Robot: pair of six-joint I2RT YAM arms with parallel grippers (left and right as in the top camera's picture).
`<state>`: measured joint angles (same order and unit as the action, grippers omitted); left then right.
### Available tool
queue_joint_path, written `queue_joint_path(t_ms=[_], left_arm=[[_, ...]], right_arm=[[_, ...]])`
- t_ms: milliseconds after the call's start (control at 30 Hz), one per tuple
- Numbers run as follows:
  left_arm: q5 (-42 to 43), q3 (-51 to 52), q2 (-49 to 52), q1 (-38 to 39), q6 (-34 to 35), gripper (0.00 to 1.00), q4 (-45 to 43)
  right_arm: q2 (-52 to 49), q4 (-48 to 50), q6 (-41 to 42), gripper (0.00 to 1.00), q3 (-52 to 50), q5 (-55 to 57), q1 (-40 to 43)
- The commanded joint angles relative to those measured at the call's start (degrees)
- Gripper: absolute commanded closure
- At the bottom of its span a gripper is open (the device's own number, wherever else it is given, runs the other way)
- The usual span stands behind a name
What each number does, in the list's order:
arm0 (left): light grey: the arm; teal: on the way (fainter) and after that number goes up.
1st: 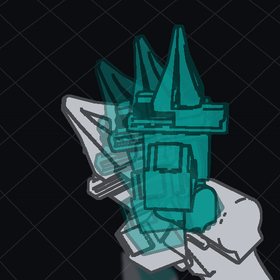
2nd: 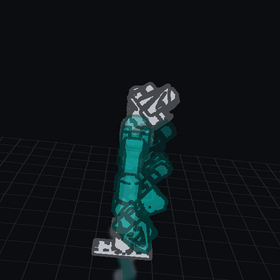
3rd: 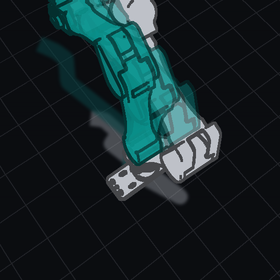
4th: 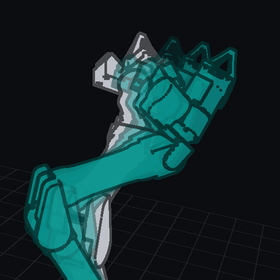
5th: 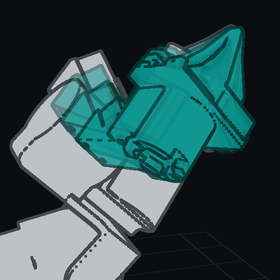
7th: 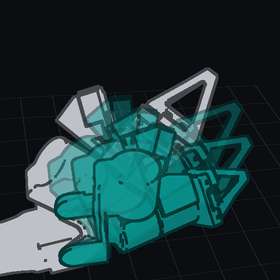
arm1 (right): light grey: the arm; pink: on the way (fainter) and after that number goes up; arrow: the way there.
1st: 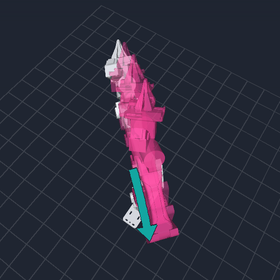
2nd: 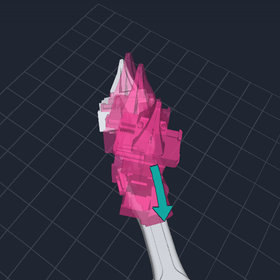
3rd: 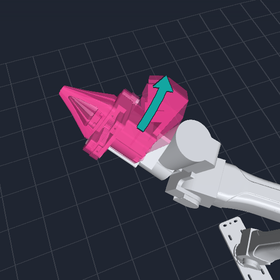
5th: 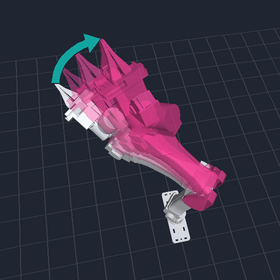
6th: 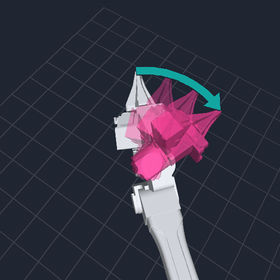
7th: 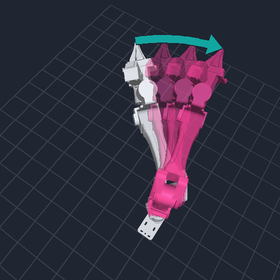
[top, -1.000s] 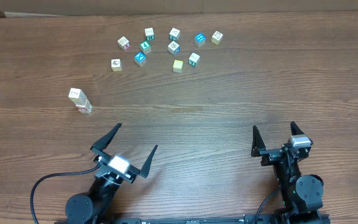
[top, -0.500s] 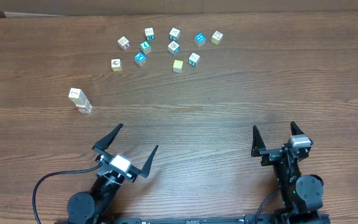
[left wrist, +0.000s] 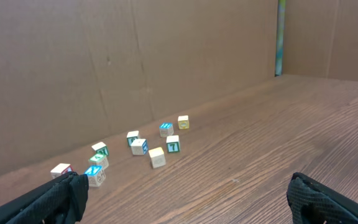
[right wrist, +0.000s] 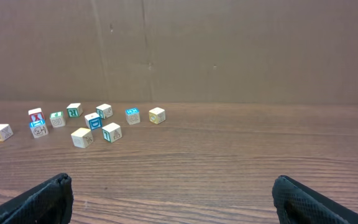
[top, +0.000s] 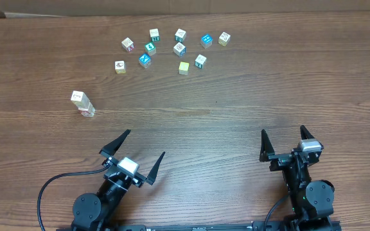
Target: Form a tower
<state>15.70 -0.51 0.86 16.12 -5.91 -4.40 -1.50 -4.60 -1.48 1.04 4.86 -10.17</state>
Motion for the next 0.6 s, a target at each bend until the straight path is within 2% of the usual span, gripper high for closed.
queue_joint_path(t_ms=[0, 567], left_arm=[[0.4, 0.3, -0.7, -1.0, 0.4, 0.00, 0.1], [0.4, 0.3, -0.7, -17.2, 0.4, 0.01, 7.4]], right_arm=[[0.1, 0.2, -0.1, 0.00, -0.6, 0.0, 0.2], [0.1, 0.2, -0.1, 0.00, -0.6, 0.0, 0.2]])
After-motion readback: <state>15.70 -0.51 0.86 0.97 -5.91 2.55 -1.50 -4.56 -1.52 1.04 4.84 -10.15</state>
